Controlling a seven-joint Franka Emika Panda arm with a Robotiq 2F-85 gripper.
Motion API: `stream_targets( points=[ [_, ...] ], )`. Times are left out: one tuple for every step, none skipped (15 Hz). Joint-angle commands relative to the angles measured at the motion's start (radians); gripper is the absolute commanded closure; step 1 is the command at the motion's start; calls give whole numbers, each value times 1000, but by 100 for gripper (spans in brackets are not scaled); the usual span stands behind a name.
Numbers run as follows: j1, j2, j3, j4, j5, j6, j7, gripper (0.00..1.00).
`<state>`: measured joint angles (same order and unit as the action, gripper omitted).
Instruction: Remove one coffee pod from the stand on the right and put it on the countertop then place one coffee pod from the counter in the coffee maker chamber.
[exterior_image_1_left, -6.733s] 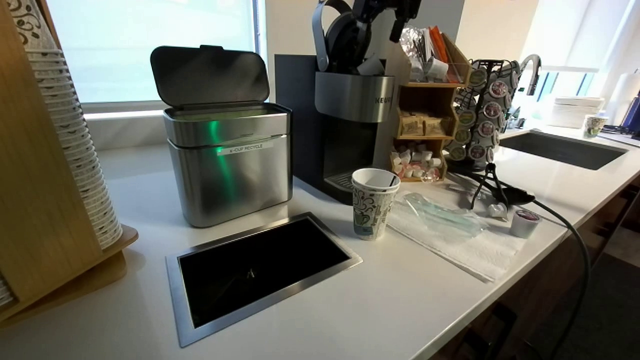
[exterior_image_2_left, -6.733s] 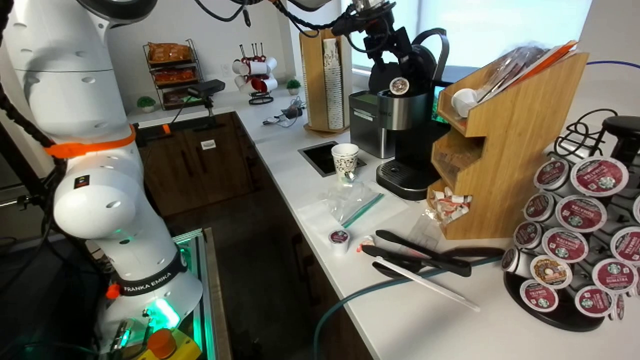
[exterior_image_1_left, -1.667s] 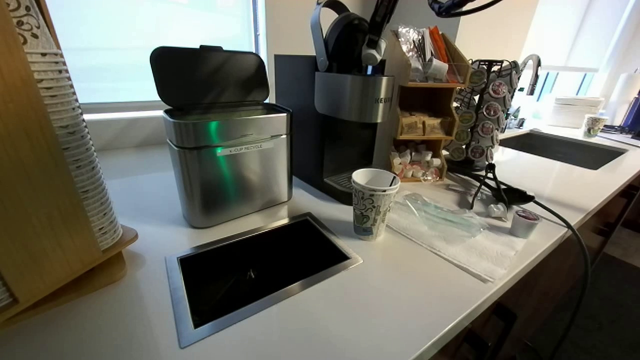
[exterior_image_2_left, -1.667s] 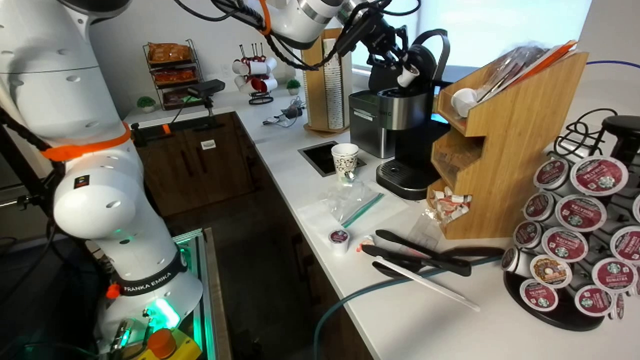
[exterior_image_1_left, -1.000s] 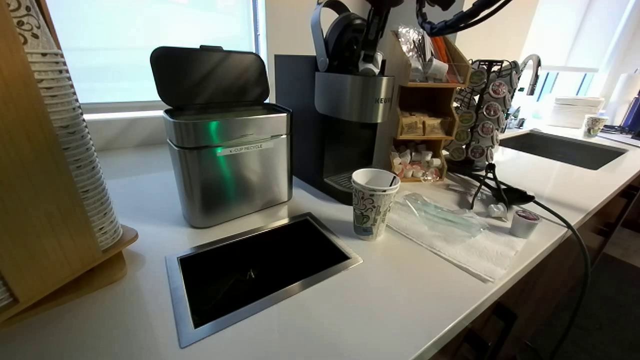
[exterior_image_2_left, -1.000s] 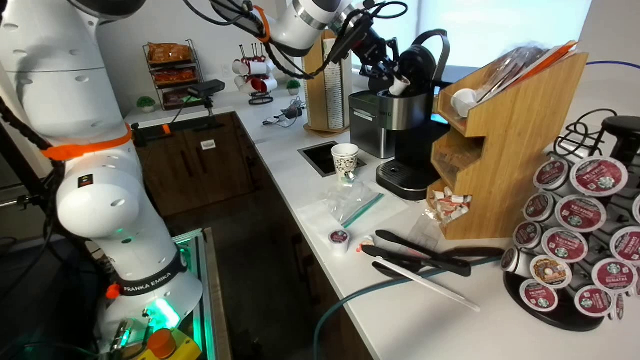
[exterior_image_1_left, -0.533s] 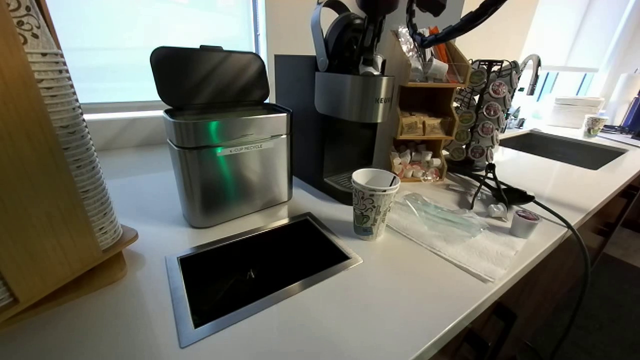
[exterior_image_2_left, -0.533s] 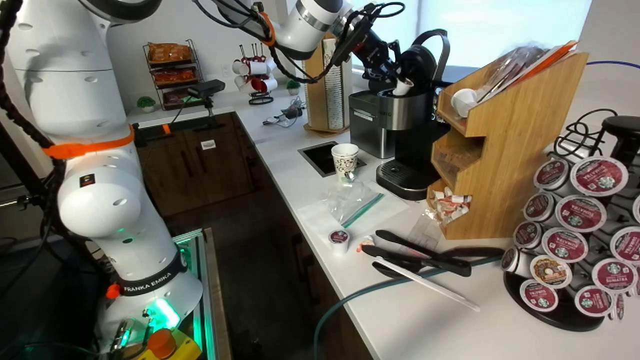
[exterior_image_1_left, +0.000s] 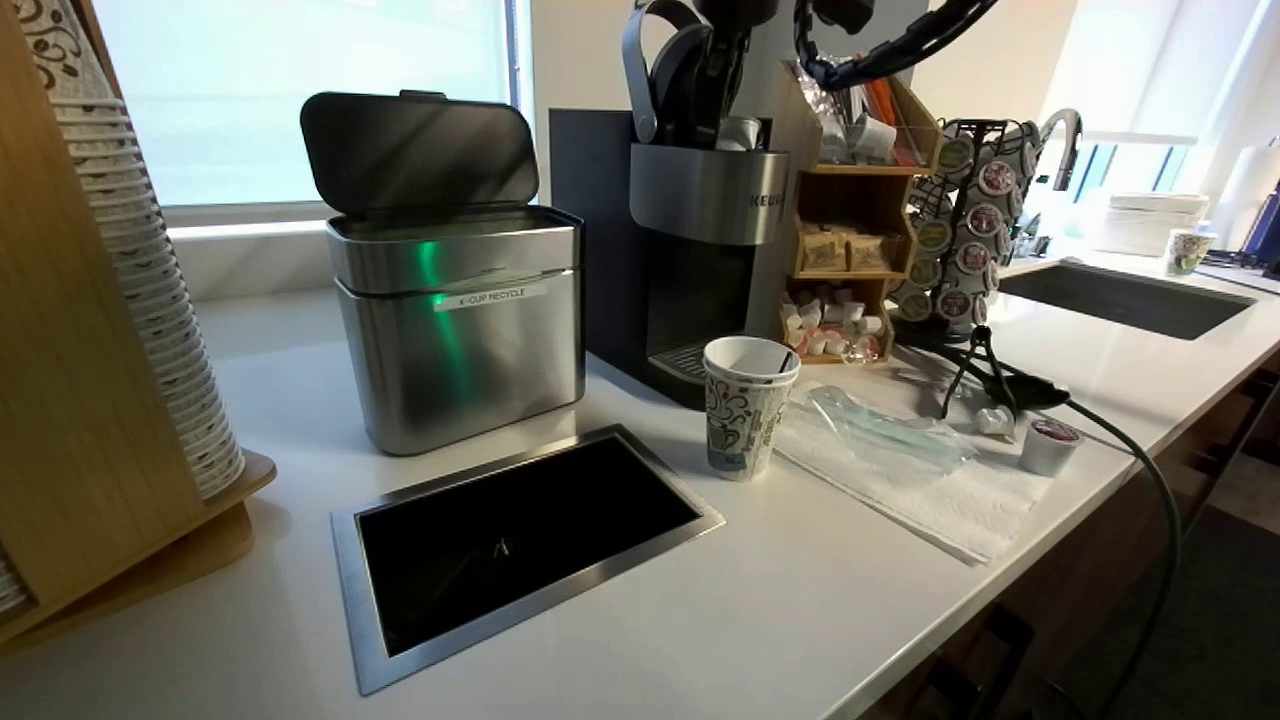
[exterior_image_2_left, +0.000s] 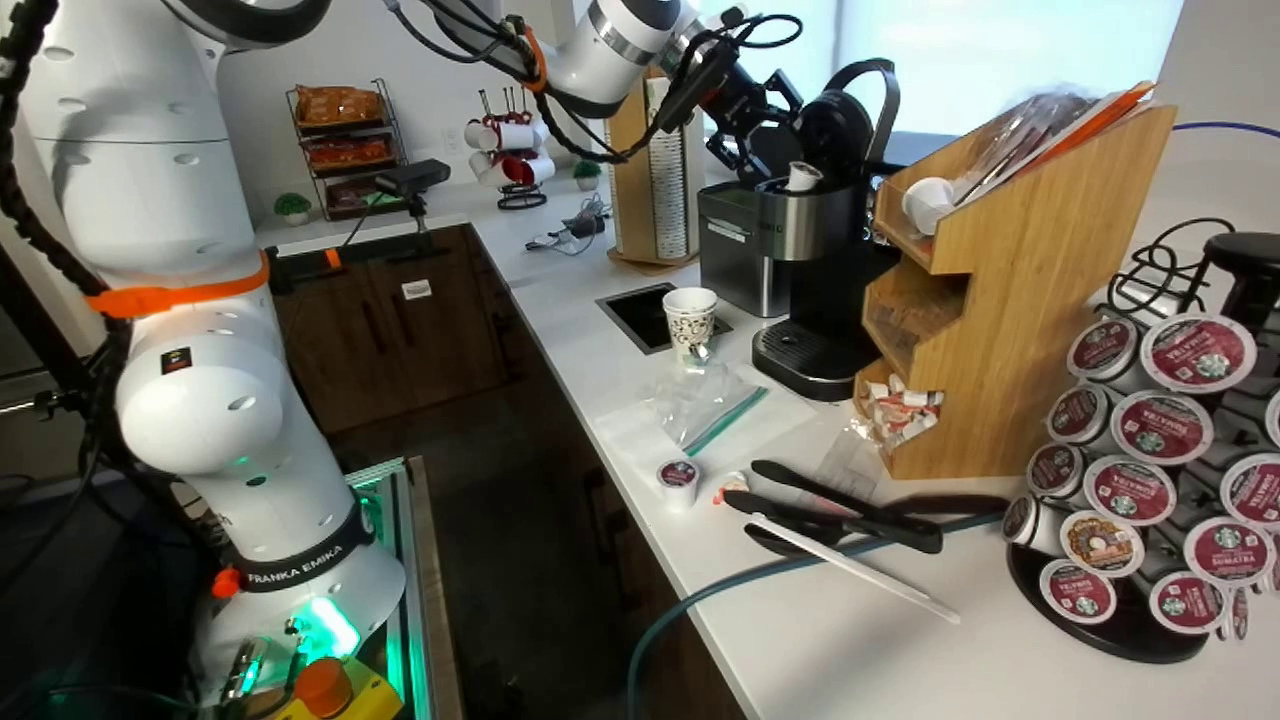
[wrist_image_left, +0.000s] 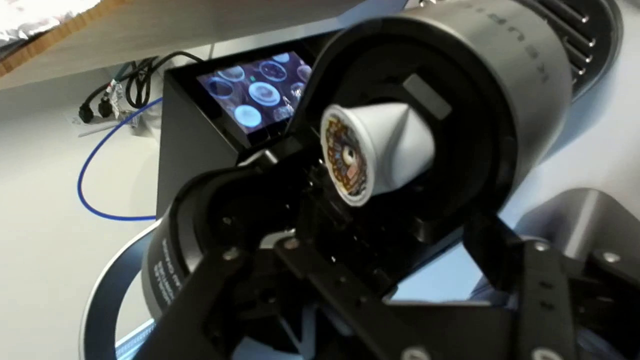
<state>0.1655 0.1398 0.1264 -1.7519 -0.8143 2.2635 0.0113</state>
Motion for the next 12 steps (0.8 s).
stream_targets(
  points=[
    [-17, -42, 1, -34, 97, 118, -9, 0],
    [-16, -49, -6, -35, 92, 129, 23, 0],
    [-10, -55, -18, -32, 55, 121, 98, 0],
    [-11, -68, -23, -43, 44, 124, 149, 0],
    [-9, -77, -28, -48, 28, 118, 204, 0],
    [-8, -85, -31, -49, 18, 98, 266, 0],
    [-9, -90, -35, -47, 8, 87, 323, 0],
    [-12, -101, -36, -51, 22, 73, 366, 0],
    [-15, -113, -40, -59, 24, 77, 416, 0],
    [-23, -130, -45, -72, 31, 87, 458, 0],
    [-30, -143, -50, -82, 41, 96, 498, 0],
    [-42, -161, -55, -99, 79, 110, 514, 0]
  ],
)
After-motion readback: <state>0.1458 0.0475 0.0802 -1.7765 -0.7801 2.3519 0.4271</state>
